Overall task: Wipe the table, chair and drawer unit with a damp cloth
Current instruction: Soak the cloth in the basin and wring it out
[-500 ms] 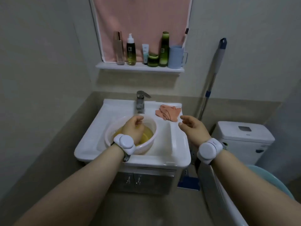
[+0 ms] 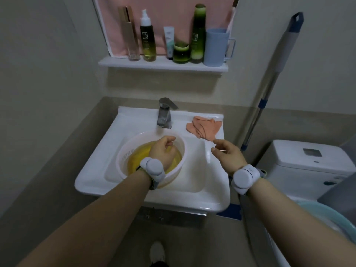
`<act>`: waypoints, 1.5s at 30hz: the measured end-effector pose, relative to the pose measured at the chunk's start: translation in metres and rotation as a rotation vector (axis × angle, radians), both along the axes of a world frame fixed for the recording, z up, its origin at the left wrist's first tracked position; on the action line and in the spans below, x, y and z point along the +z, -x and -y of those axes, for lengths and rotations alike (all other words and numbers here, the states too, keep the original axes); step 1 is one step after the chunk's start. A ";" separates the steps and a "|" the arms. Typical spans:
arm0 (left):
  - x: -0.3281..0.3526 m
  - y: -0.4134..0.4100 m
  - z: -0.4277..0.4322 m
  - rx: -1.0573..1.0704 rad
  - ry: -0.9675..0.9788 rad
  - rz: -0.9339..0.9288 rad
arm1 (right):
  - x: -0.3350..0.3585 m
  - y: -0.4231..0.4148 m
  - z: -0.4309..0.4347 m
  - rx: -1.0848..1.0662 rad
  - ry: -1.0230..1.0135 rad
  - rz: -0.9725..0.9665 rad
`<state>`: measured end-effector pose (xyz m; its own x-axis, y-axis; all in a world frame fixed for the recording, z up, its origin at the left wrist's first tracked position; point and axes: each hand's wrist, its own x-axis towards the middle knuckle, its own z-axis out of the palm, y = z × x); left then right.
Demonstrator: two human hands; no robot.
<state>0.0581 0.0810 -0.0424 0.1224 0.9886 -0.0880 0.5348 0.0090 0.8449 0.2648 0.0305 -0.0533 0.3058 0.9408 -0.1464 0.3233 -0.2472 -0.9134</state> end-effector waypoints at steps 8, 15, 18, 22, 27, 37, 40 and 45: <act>-0.036 -0.019 -0.071 -0.065 0.097 0.043 | -0.021 -0.008 -0.061 -0.075 0.068 0.035; -0.063 -0.028 -0.152 -0.201 0.207 0.062 | -0.048 -0.002 -0.130 -0.179 0.150 0.004; -0.077 -0.034 -0.176 -0.253 0.230 0.028 | -0.071 -0.003 -0.146 -0.231 0.196 -0.008; -0.090 -0.041 -0.190 -0.275 0.245 -0.007 | -0.093 -0.006 -0.152 -0.243 0.254 -0.017; -0.106 -0.050 -0.200 -0.263 0.262 -0.020 | -0.114 -0.020 -0.174 -0.229 0.257 0.008; -0.124 -0.047 -0.203 -0.185 0.308 0.002 | -0.145 -0.046 -0.234 0.050 0.345 0.316; -0.129 -0.047 -0.201 -0.158 0.302 0.009 | -0.156 -0.046 -0.239 0.101 0.429 0.408; -0.128 -0.052 -0.196 -0.132 0.285 0.021 | -0.159 -0.055 -0.243 0.057 0.419 0.435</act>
<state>0.1105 0.2772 -0.1699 0.2526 0.8999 -0.3555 0.5300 0.1787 0.8290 0.3194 0.2739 -0.2122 0.3715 0.8468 -0.3807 0.6685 -0.5285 -0.5232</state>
